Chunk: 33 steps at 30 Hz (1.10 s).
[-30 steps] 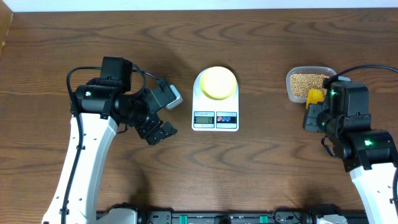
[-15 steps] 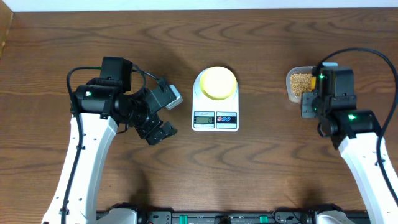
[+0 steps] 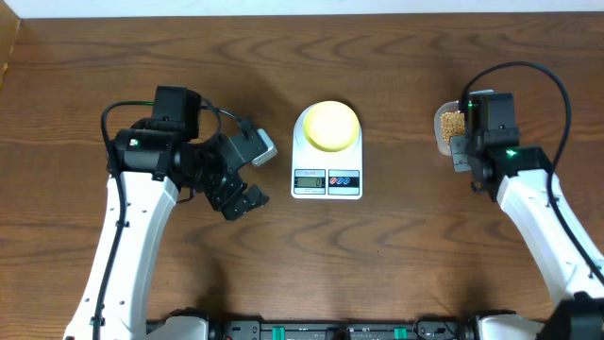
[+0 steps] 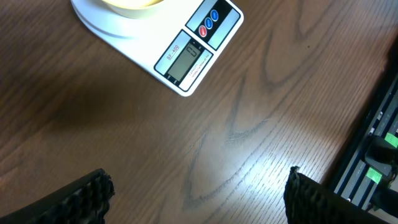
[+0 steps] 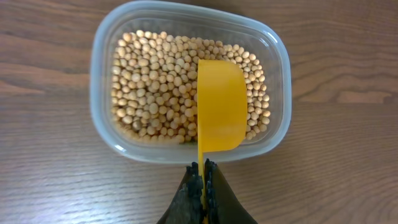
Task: Scoop item into bowl and weigh 50g on scale
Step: 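Drag the scoop through the soybeans with the right gripper to fill it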
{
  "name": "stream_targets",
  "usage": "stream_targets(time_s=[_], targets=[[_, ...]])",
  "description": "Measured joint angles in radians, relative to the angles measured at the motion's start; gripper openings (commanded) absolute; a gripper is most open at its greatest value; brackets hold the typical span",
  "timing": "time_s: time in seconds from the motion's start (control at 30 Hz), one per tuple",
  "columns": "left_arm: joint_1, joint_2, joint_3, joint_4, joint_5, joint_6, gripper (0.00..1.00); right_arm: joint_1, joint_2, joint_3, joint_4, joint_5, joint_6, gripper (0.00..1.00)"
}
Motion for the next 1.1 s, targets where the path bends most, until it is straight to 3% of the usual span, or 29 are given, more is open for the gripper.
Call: stream_targets(time_s=[0.47, 1.1], targets=[[0.0, 0.0, 0.0, 0.0, 0.0, 0.0, 0.9, 0.0, 0.018, 0.0, 0.044, 0.087, -0.022, 0.01], [0.0, 0.0, 0.0, 0.0, 0.0, 0.0, 0.9, -0.004, 0.123, 0.0, 0.082, 0.063, -0.048, 0.01]])
